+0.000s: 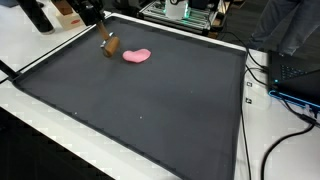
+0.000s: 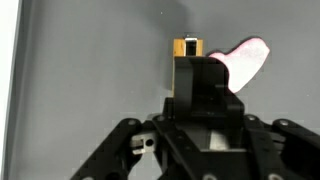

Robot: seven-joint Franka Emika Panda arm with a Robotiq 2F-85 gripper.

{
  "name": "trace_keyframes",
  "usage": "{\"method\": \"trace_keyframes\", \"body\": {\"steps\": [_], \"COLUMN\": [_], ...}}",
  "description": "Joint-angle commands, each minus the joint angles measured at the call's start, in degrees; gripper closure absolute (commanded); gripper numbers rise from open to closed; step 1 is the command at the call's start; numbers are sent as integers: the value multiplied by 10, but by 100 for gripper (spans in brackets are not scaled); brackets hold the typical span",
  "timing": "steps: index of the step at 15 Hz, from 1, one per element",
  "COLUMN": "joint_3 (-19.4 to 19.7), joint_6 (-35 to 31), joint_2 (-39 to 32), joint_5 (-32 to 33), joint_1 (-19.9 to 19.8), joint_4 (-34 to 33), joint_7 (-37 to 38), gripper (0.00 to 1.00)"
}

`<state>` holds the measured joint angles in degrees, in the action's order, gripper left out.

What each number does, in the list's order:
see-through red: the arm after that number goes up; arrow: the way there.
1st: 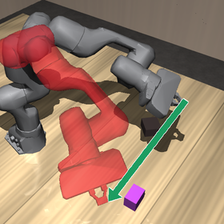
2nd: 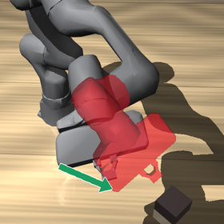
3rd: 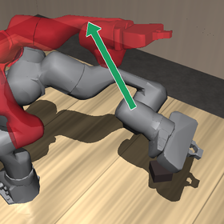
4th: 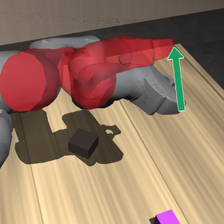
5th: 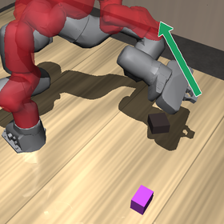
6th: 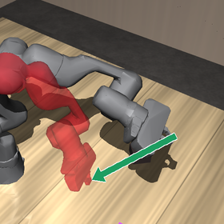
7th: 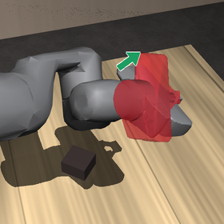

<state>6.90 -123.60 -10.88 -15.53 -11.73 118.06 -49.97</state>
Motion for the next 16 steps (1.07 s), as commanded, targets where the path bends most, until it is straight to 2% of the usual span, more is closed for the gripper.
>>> {"method": "trace_keyframes", "body": {"steps": [1, 8, 16], "joint_3": [-8, -16, -30], "joint_6": [17, 3, -6], "joint_2": [1, 29, 98], "joint_5": [-6, 5, 51], "joint_1": [-7, 4, 42], "joint_4": [-10, 8, 51], "joint_7": [-23, -15, 30], "gripper": [76, 76, 76]}}
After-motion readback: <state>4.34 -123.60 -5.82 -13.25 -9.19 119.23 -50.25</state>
